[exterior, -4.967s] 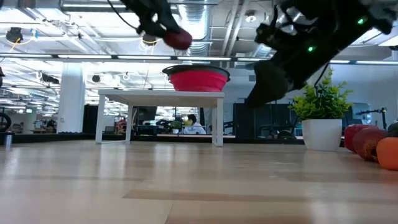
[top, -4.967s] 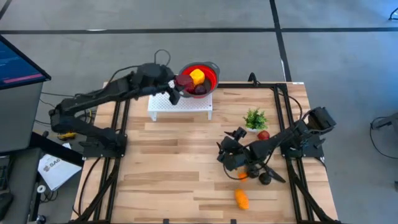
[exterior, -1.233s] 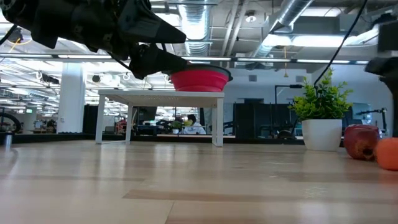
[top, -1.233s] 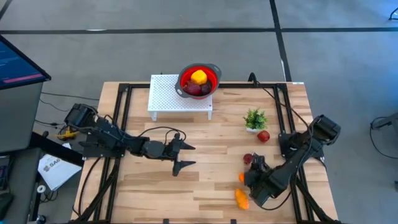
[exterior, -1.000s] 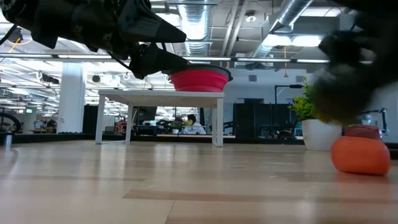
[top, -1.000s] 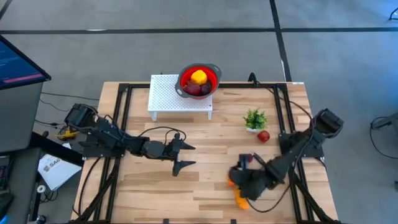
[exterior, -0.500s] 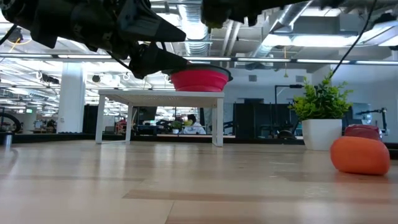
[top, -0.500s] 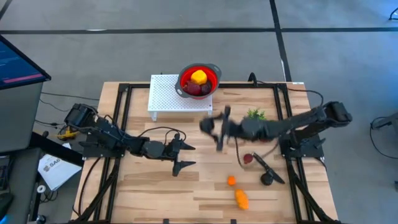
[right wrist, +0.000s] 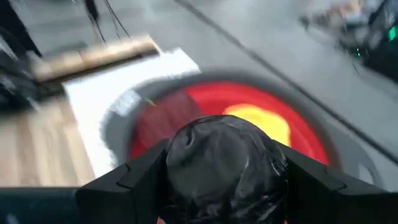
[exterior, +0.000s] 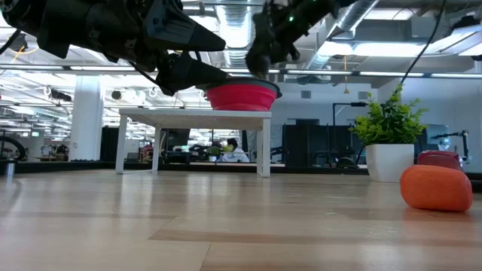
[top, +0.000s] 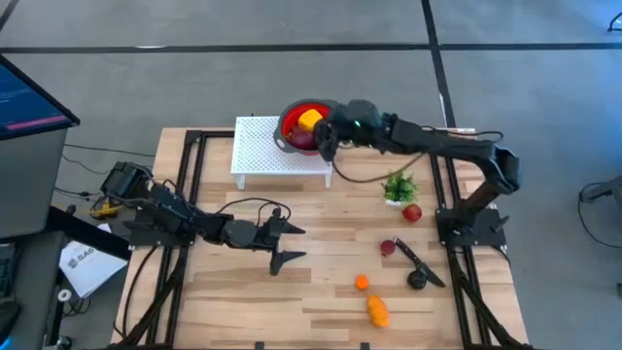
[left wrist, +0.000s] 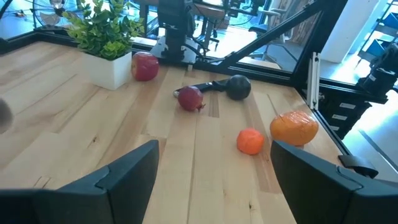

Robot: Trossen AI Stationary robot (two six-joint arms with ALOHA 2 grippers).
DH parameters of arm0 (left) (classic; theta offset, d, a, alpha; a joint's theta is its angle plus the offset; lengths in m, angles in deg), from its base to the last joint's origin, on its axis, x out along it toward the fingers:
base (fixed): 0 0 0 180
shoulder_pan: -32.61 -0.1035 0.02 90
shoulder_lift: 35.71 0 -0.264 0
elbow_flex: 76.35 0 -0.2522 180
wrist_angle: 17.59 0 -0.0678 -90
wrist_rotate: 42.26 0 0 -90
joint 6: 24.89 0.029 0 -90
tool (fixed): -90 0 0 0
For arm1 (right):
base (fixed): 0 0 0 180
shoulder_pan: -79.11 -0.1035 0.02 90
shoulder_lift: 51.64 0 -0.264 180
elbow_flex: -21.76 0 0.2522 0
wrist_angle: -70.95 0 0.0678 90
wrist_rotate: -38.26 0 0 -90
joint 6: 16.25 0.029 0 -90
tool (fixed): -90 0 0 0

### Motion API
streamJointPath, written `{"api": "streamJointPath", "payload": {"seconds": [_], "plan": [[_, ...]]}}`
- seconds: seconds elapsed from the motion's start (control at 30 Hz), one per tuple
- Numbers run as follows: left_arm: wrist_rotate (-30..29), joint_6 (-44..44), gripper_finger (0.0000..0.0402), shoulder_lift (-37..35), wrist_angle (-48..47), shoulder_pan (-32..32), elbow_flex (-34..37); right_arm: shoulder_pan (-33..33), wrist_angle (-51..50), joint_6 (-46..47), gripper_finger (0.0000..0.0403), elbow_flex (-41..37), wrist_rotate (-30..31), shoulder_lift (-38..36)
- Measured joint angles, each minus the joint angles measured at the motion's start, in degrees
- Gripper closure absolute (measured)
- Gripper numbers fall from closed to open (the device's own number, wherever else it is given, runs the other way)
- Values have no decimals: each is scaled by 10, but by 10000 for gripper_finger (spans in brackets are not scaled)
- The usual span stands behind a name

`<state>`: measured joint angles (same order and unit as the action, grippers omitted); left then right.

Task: Pick & Place Fruit
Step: Put the left black plum into the red strainer bowl on the shelf

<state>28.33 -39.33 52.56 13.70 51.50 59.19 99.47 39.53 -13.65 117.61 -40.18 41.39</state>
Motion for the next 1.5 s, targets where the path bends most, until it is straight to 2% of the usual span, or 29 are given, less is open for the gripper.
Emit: {"api": "streamJointPath", "payload": {"seconds": [0.2,0.43,0.8,1.23,1.33,1.5], "plan": [[-1,0,100,0,0,0,0,26,-105,-15,162,79,-21,64],[-2,0,100,0,0,0,0,35,-130,-16,160,106,-45,89],[-2,0,100,0,0,0,0,38,-128,-15,102,107,-46,88],[-3,0,100,0,0,0,1,30,-102,-38,102,106,-37,55],[-3,0,100,0,0,0,1,23,-127,-35,102,106,-11,28],[-3,0,100,0,-1,0,1,45,-201,13,102,107,-10,0]]}}
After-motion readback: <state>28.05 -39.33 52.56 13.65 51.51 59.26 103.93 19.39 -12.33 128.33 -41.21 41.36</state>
